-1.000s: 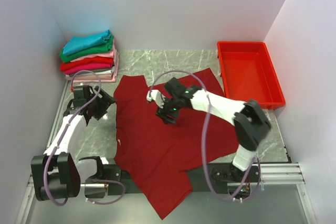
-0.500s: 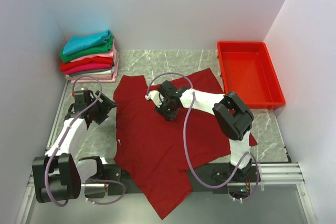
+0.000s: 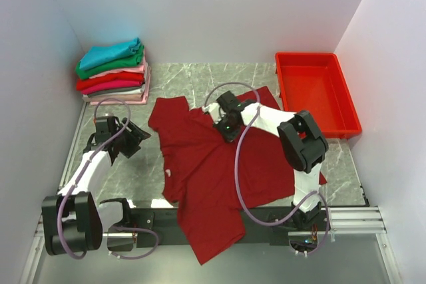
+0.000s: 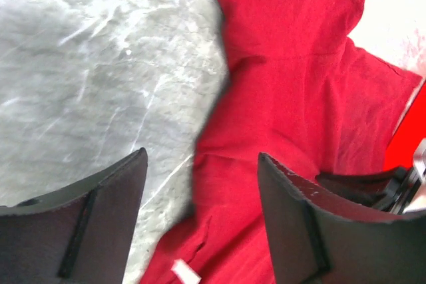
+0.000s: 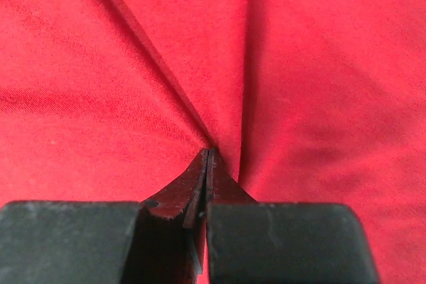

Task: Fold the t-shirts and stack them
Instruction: Flatten the tshirt out

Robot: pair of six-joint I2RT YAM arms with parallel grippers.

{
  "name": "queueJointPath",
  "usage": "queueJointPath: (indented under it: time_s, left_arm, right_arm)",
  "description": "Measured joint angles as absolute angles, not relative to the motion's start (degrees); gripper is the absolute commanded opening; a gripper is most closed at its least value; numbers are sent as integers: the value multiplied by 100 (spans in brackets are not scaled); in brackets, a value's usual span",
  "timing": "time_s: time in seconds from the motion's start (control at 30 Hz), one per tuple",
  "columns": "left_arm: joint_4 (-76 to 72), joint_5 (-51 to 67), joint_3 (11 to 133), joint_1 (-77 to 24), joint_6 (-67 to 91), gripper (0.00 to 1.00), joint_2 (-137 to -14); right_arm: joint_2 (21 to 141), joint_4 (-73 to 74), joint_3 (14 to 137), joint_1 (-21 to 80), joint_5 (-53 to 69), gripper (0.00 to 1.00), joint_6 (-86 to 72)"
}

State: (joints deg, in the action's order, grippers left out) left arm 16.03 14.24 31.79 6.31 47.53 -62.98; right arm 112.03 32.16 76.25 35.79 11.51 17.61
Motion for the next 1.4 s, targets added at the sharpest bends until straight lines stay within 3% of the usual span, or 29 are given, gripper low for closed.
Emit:
queueJointPath:
  time_s: [0.47, 0.57, 0.6, 0.67, 0.7, 0.87, 1.0, 1.17, 1.2, 1.3, 1.4]
  left_arm:
    - [537, 2322, 3385, -49, 4845, 61, -8254]
    - [357, 2351, 3820, -349, 4912, 48, -8803]
    - [338, 2351, 3953, -436, 4919, 30, -8967]
    - [272, 2344, 4174, -589, 4943, 7, -9266]
    - [292, 2342, 4248, -644, 4921, 1, -9347]
    - [941, 1747, 4644, -1015, 4711, 0, -8993]
    - [1490, 1621, 5749, -1907, 4477, 12, -8722]
    - [1197, 2182, 6829, -2891, 4303, 24, -9592]
    - [1164, 2200, 6845, -3035, 4276, 40, -9810]
    - [1487, 2016, 6665, -3341, 4191, 60, -10149]
    - [1959, 1406, 6427, -3400, 4110, 69, -9797]
  right_arm:
    - [11240, 3913, 7736, 3162, 1747, 1, 2043]
    - [11264, 3931, 7738, 3159, 1785, 1, 2047]
    - [11264, 3938, 7738, 3159, 1800, 1, 2047]
    - [11266, 3962, 7747, 3159, 1828, 1, 2049]
    - [11268, 3981, 7760, 3157, 1846, 1, 2051]
    - [11268, 4012, 7769, 3155, 1918, 1, 2069]
    - [11268, 4036, 7789, 3138, 1957, 2, 2069]
    - [11268, 4066, 7806, 3065, 2010, 2, 2069]
    - [11268, 4075, 7806, 3041, 2025, 2, 2069]
    - [11266, 4084, 7806, 2943, 2084, 3, 2073]
    - [11264, 4110, 7808, 2853, 2150, 5, 2088]
